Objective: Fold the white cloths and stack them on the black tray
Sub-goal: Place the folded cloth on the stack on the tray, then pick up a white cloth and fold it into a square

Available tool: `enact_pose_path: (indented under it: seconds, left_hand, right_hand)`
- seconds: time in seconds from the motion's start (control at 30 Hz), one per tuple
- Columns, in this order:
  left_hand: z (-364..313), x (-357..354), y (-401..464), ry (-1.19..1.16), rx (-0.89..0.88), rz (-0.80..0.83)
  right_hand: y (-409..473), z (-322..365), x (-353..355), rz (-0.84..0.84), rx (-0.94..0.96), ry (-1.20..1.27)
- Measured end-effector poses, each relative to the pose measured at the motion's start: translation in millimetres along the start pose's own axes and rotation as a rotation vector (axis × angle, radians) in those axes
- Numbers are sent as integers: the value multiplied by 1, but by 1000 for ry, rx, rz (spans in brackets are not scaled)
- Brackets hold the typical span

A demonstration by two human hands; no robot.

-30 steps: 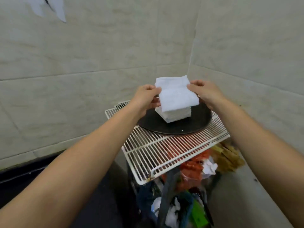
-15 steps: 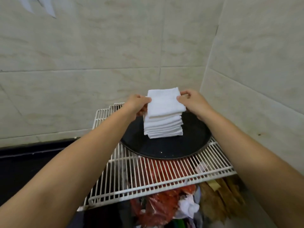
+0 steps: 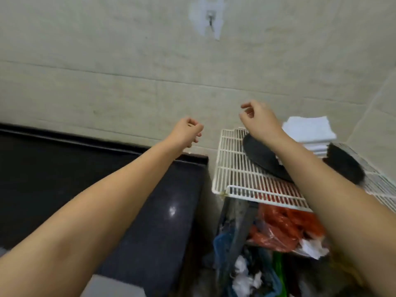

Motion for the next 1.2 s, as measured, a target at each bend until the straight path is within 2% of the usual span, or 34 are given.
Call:
enact_pose_path:
  seconds: [0.2, 0.33, 0.5, 0.7, 0.83, 1.1, 1.2]
  left_hand:
    - [92, 224, -113, 359, 44, -292]
    - [147, 353, -201, 576, 166, -458]
    - [220, 478, -315, 755, 408, -610]
    - [321, 584, -442, 705, 770, -743]
    - [367, 655, -494, 630, 936, -872]
    - [415, 776, -574, 511, 1130, -1087]
    - [434, 819, -614, 478, 1182, -1173]
  right_hand:
    - [-83, 187, -165, 273, 231, 71]
    - [-160, 309, -251, 430, 489, 53]
    - [-253, 438, -349, 599, 765, 16]
    - [-366, 559, -460, 826, 1007, -18]
    - [-423, 640, -527, 969, 1153, 7]
    - [-501, 795, -624, 1189, 1397, 16]
    - [-542, 858, -653, 1216, 1495, 38]
Point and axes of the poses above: each hand's wrist, its own y-axis towards the middle knuckle, its own x-axis out of the back of the hand, z = x × y, the point moved 3 cm from there along y, towards the middle knuckle, and after that the axes turned 2 degrees about -z, right-handed, at the moved point
